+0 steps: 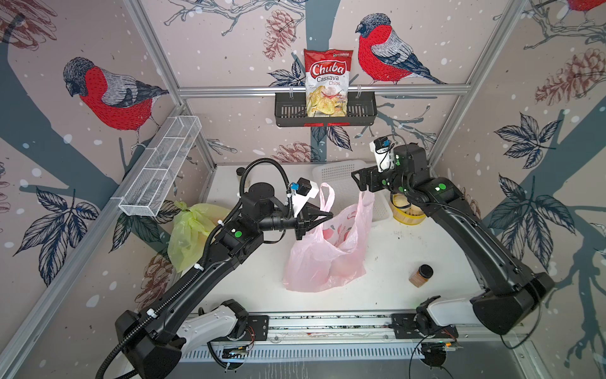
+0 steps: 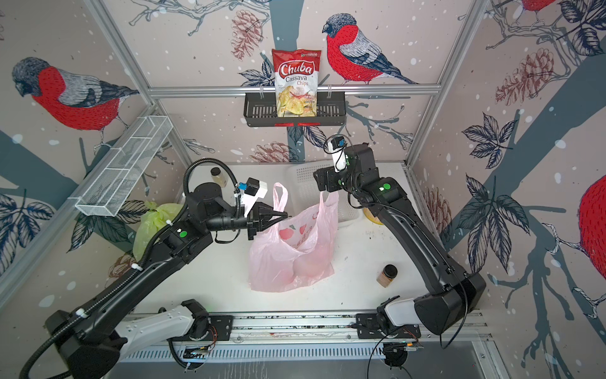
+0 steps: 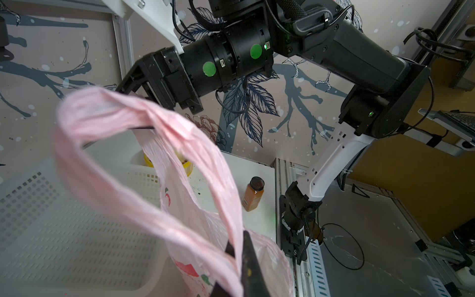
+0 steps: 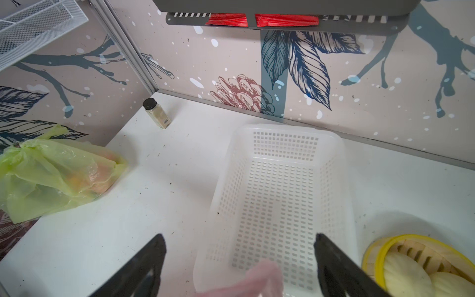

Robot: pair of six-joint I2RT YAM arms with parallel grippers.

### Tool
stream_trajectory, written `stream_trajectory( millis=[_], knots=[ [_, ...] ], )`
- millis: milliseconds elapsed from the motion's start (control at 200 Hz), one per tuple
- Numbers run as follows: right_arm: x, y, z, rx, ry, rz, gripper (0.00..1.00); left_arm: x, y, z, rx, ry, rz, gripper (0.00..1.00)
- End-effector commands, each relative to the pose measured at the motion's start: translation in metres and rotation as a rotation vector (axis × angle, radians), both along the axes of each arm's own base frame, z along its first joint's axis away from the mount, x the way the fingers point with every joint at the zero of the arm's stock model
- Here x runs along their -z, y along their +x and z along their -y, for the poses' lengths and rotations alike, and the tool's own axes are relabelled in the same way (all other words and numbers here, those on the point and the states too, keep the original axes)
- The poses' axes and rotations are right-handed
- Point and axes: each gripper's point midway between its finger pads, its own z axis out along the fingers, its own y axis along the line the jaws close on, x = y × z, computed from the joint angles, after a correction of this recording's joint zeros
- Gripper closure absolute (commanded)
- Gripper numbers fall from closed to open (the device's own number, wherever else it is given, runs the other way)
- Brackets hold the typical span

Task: Place the peach into a plastic bag & tie a knot
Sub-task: Cross the plastic bag at the center of the board.

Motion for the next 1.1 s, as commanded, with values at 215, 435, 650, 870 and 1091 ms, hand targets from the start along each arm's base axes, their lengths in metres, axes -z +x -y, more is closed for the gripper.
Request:
stream_trajectory(
  millis=[215,435,650,870,1091],
  knots=[
    [-0.011,0.001,-0.011,-0.128,0.132,-0.003,0.51,-0.005,-0.001,0.000,0.010,-0.007,0.030,1.00],
    [-0.024,-0.014,-0.017,-0.187,0.195,0.009,0.97,0.002,0.013,-0.001,-0.060,0.017,0.023,1.00],
    [-0.043,-0.063,-0.039,-0.370,0.285,0.040,1.00,0.034,0.063,-0.009,-0.300,0.118,-0.039,1.00],
    [-0.059,-0.122,-0.067,-0.568,0.304,0.077,1.00,0.045,0.088,-0.007,-0.373,0.162,-0.033,1.00],
    [-0.053,-0.143,-0.095,-0.664,0.285,0.052,1.00,0.045,0.086,0.011,-0.259,0.194,-0.015,1.00]
  ],
)
